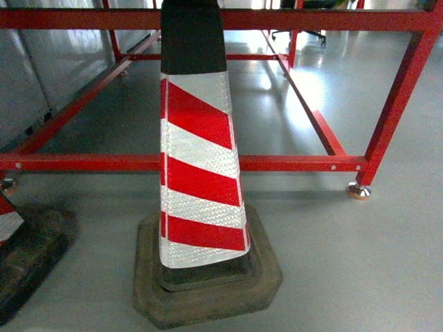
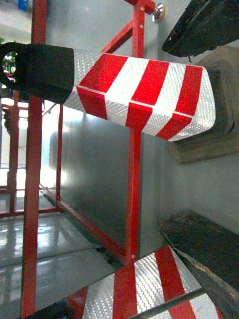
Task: Pick blue part to blue bin on bottom shelf
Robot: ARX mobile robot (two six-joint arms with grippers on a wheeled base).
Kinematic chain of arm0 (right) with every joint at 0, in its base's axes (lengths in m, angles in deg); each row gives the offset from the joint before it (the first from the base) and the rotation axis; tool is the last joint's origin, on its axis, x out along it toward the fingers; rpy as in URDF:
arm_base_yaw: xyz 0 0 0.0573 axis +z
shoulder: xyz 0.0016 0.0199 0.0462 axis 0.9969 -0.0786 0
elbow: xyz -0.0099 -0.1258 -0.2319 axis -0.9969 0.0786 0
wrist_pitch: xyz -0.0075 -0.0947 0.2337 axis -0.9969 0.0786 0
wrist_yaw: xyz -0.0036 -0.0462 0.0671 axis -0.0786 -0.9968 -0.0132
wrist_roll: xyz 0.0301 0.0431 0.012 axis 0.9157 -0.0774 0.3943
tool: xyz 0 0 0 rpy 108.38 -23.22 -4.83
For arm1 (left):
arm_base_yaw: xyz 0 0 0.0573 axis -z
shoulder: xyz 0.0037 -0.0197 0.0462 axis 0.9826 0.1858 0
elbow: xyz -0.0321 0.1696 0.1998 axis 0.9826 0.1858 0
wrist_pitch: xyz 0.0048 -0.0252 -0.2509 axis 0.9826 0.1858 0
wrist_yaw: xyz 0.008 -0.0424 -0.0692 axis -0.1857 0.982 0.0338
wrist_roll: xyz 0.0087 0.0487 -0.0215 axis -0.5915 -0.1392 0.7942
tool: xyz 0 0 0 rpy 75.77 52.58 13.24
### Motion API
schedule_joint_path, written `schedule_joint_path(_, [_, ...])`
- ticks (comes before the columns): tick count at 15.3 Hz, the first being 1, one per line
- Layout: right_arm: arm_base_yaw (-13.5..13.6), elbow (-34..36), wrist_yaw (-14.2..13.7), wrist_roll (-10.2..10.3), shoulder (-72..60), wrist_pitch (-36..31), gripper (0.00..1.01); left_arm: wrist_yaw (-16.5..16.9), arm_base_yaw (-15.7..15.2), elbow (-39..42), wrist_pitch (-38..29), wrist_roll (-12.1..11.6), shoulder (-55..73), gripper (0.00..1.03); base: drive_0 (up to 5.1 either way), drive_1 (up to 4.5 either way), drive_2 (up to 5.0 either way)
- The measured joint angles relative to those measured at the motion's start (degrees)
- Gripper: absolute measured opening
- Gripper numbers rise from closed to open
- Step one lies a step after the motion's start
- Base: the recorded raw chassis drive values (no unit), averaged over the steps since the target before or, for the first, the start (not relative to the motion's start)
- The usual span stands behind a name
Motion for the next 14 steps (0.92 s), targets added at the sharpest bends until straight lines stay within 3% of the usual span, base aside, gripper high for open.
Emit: schedule_joint_path(14, [0.0,0.0,0.0,0.0,0.0,0.0,0.98,0.0,0.0,0.0,0.0,0.0,0.0,0.98,0.0,0.0,0.0])
